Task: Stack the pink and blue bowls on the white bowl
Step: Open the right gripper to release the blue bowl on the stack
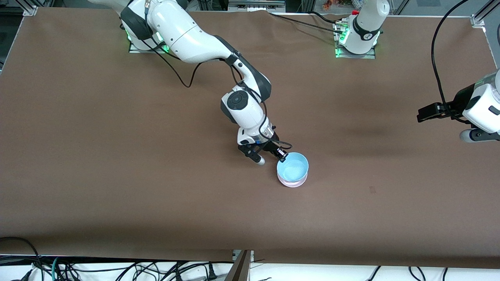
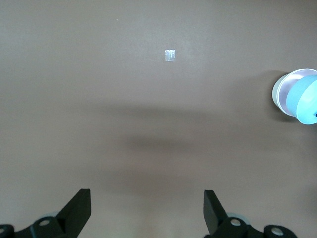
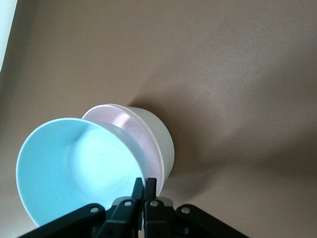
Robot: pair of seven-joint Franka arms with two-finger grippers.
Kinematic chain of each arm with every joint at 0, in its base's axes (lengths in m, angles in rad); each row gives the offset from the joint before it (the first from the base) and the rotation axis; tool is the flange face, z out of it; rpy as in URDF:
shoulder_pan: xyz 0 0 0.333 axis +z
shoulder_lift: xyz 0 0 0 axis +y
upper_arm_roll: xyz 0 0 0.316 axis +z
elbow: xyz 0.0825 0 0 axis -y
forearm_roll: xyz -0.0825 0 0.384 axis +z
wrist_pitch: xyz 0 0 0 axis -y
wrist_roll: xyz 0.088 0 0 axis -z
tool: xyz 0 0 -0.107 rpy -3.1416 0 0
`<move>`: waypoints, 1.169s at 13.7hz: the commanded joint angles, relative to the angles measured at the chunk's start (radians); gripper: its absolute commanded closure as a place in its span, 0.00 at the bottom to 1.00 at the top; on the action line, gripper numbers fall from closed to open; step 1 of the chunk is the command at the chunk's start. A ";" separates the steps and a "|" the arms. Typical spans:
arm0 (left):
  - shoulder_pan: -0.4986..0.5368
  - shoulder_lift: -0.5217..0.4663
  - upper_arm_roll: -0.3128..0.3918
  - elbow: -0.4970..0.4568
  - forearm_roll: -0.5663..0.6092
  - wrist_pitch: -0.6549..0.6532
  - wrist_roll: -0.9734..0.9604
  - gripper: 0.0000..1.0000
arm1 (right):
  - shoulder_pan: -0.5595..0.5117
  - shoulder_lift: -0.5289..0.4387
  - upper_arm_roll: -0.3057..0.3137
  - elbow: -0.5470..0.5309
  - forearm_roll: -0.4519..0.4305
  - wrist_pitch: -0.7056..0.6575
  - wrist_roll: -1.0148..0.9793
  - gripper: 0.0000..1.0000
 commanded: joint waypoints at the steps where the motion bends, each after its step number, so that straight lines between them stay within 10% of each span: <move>1: 0.005 -0.005 0.001 -0.002 -0.021 -0.005 0.014 0.00 | 0.005 0.022 -0.007 0.032 -0.046 -0.013 -0.016 1.00; 14: 0.006 -0.005 0.001 -0.002 -0.021 -0.005 0.014 0.00 | -0.002 0.014 -0.011 0.038 -0.128 -0.117 -0.033 1.00; 16: 0.006 -0.005 0.001 -0.002 -0.021 -0.005 0.014 0.00 | -0.002 0.013 -0.009 0.038 -0.128 -0.117 -0.033 0.80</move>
